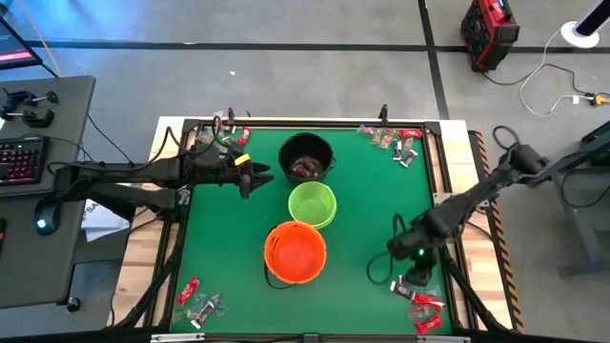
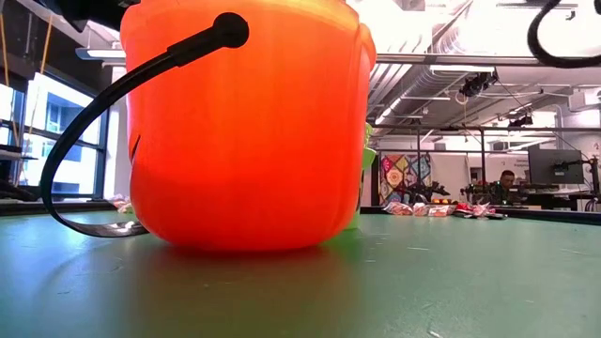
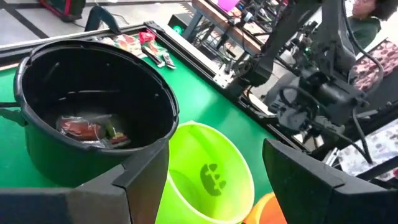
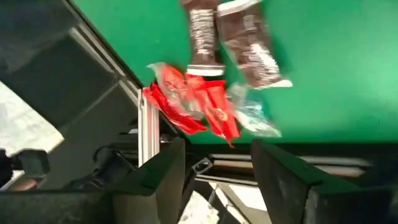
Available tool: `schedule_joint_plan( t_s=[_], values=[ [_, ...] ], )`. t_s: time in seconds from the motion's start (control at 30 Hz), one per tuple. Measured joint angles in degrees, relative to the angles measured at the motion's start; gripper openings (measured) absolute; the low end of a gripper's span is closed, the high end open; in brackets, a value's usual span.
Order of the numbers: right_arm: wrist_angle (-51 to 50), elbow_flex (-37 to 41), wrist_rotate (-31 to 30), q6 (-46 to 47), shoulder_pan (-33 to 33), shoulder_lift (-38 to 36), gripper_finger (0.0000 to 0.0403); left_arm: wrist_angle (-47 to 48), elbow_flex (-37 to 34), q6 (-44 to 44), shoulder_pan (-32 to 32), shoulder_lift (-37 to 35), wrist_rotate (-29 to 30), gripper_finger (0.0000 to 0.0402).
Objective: Sort candy by brand, put in halloween buckets
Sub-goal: Put the blue gummy into the black bucket
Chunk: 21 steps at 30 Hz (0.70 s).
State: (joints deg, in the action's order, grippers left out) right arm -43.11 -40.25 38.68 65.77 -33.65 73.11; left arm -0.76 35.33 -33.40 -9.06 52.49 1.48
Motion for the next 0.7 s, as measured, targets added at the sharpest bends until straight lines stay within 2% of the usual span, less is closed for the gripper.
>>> schedule_joint_plan(
  t_s=[0.23, 0.7],
  values=[
    [3.55, 0.0, 1.46, 5.54, -6.0, 9.55, 0.0165, 0.09, 0.0, 0.05, 0.02, 0.0, -0.01, 0.025],
    [6.51, -0.05, 1.29, 6.31, -6.67, 21.62, 0.0145, 0.07, 0.0, -0.93, 0.02, 0.0, 0.21, 0.025]
  ],
)
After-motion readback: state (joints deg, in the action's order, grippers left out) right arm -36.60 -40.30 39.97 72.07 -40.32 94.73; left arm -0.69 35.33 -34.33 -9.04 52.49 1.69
